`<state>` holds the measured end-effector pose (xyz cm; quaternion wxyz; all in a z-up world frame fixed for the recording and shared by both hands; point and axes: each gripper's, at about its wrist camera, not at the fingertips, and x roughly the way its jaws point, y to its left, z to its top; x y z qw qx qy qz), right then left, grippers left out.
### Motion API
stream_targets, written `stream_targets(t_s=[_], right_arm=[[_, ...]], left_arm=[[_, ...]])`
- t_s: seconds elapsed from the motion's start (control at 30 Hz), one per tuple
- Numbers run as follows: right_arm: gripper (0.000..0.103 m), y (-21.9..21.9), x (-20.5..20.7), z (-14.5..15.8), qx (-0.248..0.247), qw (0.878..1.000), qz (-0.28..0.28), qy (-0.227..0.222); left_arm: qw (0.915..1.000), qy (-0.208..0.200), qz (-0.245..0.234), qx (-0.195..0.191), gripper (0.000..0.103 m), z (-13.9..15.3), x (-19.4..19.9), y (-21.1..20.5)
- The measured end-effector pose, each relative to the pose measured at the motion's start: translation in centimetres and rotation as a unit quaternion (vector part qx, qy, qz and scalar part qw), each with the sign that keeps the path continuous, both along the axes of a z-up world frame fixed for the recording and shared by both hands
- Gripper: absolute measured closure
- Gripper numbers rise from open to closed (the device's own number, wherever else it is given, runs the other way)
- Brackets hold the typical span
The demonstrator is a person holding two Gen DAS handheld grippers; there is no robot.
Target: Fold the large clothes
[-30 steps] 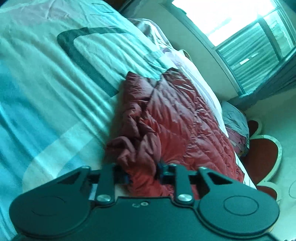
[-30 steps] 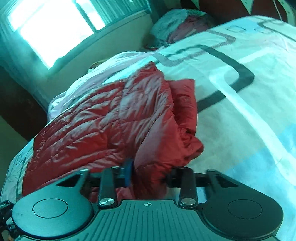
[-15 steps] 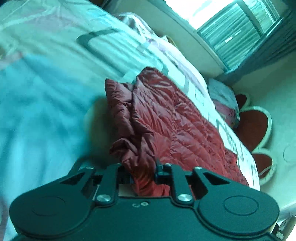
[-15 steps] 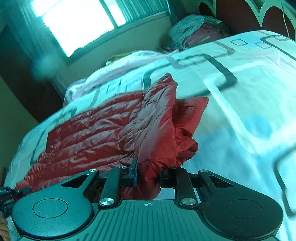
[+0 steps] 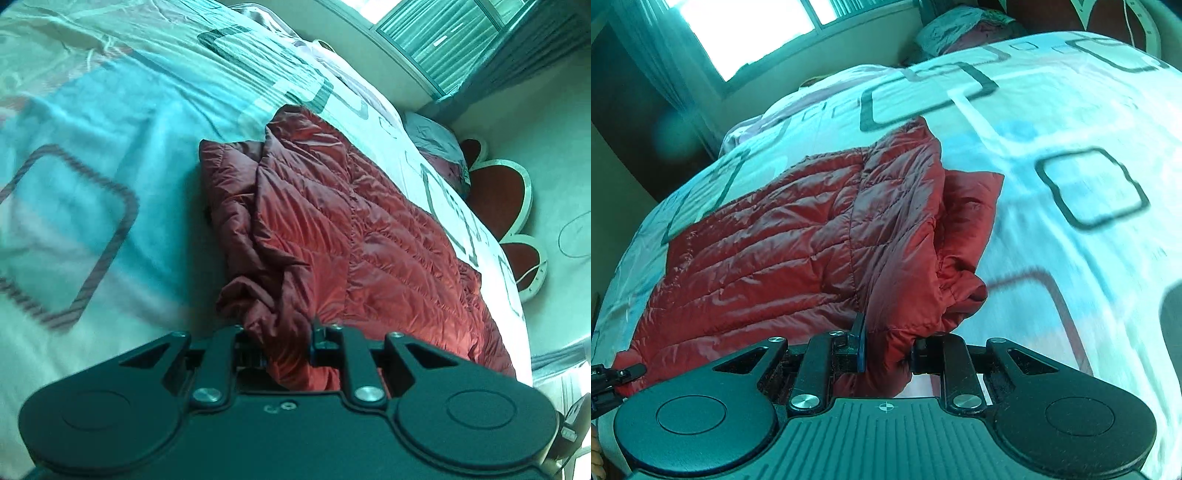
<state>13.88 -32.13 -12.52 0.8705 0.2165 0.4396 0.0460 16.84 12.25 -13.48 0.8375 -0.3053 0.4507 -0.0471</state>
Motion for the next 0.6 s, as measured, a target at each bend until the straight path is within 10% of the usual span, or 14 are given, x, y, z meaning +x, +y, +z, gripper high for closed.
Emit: stream_targets(t_s=[0.2, 0.27, 0.33, 0.4, 0.6], right_arm=[[0.083, -0.1, -1.0, -0.8, -0.002, 1.000, -0.003, 0.003], [0.067, -0.1, -1.2, -0.7, -0.018, 1.000, -0.012, 0.002], [0.055, -0.1, -1.7, -0.4, -0.047, 0.999, -0.017, -0.006], [0.047, -0.2, -2.1, 0.2, -0.074, 0.997, -0.027, -0.015], [0.043, -1.4, -2.4, 2.6, -0.138, 0.987, -0.056, -0.066]], left_arm=[[0.9993, 0.003, -0.006, 0.036, 0.073, -0.9, 0.8, -0.8], [0.9991, 0.006, 0.001, 0.041, 0.066, -1.1, 0.6, -0.6], [0.9979, 0.011, 0.019, 0.061, 0.034, -0.9, 0.0, -0.3], [0.9950, 0.002, 0.042, 0.090, 0.025, 0.0, -0.4, 0.3], [0.9882, -0.051, 0.047, 0.136, 0.031, 2.7, -0.1, 0.9]])
